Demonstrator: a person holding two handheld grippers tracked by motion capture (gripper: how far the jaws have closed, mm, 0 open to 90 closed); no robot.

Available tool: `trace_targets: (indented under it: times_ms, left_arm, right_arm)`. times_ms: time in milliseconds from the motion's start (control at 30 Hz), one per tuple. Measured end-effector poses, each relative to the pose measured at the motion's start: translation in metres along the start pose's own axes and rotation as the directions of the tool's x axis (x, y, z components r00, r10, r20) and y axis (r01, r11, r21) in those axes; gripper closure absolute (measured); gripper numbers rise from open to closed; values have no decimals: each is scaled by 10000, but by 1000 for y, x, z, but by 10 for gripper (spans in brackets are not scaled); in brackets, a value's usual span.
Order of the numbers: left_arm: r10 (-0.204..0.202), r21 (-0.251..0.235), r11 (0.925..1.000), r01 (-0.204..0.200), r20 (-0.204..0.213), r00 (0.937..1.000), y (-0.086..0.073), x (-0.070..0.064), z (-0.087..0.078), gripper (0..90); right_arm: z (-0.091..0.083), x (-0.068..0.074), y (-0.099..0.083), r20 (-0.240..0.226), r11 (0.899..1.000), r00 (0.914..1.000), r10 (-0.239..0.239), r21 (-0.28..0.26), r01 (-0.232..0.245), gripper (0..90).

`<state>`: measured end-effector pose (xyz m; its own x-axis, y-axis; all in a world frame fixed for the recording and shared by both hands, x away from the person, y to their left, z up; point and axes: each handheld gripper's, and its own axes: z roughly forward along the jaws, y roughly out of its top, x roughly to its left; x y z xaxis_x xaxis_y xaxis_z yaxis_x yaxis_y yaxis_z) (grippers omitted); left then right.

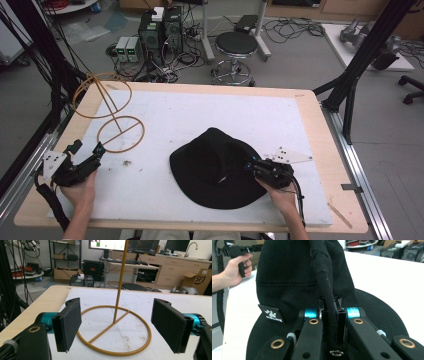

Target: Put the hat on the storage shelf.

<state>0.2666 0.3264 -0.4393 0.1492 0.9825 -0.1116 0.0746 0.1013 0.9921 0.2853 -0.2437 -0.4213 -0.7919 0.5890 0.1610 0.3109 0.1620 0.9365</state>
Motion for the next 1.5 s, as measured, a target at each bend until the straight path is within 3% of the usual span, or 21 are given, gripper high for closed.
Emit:
trace_targets:
  times_ms: [233,433,767,833,1067,1367,1467,1500]
  left_arm:
    - [0,12,10000,0,-2,10000,0,-1,0,245]
    - [10,2,10000,-10,-7,10000,0,0,0,245]
    - [26,23,10000,-26,19,10000,0,-2,0,245]
    - [23,-3,10000,-23,31,10000,0,-2,1,245]
    - [57,46,10000,-58,99,9999,0,-5,2,245]
    - [71,44,10000,-72,147,9999,0,-7,3,245]
    - [43,2,10000,-43,176,9998,0,-8,3,245]
    - [65,14,10000,-65,185,9998,0,-8,2,245]
  right_arm:
    - [-6,1,4,10,9971,9997,242,-725,-240,882]
    - [-14,4,10,12,9836,9981,611,-1700,-600,882]
    - [-25,7,24,-40,9437,9951,988,-3169,-950,882]
    - [-26,8,26,-17,9394,9949,1005,-3292,-955,881]
    - [-25,8,34,-210,9054,9921,1238,-4068,-1216,881]
    - [-25,9,49,-164,8707,9931,1161,-4795,-1097,881]
    - [-23,11,59,-175,8517,9929,1180,-5123,-1103,881]
    - [-23,11,59,-175,8517,9929,1180,-5123,-1103,881]
